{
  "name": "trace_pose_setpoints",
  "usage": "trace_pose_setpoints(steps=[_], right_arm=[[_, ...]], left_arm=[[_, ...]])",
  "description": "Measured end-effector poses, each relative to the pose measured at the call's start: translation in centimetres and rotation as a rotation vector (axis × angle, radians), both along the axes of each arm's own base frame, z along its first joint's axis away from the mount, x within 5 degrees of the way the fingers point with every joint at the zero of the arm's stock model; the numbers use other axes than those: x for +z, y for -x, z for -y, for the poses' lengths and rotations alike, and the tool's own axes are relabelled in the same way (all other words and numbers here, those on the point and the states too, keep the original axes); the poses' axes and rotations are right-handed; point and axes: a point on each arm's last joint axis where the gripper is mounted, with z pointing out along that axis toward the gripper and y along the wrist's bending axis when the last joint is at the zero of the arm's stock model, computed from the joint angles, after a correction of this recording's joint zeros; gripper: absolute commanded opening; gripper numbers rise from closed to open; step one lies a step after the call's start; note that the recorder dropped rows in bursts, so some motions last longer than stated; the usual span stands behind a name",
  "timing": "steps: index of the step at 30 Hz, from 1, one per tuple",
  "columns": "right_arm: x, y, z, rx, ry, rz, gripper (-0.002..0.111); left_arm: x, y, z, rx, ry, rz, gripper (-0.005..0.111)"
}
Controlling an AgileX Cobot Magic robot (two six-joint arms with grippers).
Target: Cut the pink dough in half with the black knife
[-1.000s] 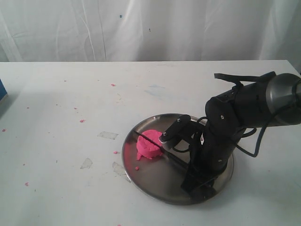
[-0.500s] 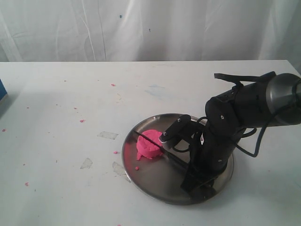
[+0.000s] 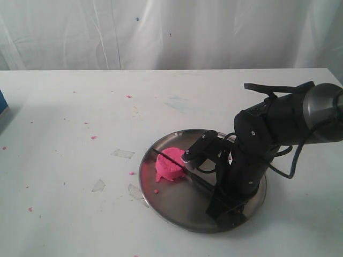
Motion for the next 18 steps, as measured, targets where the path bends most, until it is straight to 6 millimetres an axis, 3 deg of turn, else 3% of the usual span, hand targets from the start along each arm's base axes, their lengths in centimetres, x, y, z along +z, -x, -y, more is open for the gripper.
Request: trace_pose_setpoints(steps=[18], right_arm=[[0.13,-0.20,-0.01,-0.088,-0.003,-0.002,0.000]], left_arm=[[0.00,0.00,0.00,0.000,0.000,0.000,0.000]])
